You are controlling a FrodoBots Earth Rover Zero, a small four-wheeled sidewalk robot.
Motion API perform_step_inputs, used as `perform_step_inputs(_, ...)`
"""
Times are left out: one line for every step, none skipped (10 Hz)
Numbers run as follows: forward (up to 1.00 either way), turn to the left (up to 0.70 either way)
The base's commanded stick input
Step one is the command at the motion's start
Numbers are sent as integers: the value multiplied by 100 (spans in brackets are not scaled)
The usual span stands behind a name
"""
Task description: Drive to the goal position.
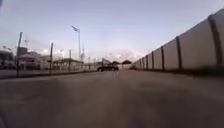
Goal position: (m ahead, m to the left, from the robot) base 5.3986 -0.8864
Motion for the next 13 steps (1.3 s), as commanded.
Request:
perform_step_inputs(95,0)
perform_step_inputs(95,0)
perform_step_inputs(95,0)
perform_step_inputs(95,0)
perform_step_inputs(95,0)
perform_step_inputs(96,0)
perform_step_inputs(99,0)
perform_step_inputs(100,0)
perform_step_inputs(100,0)
perform_step_inputs(100,0)
perform_step_inputs(100,0)
perform_step_inputs(100,0)
perform_step_inputs(100,0)
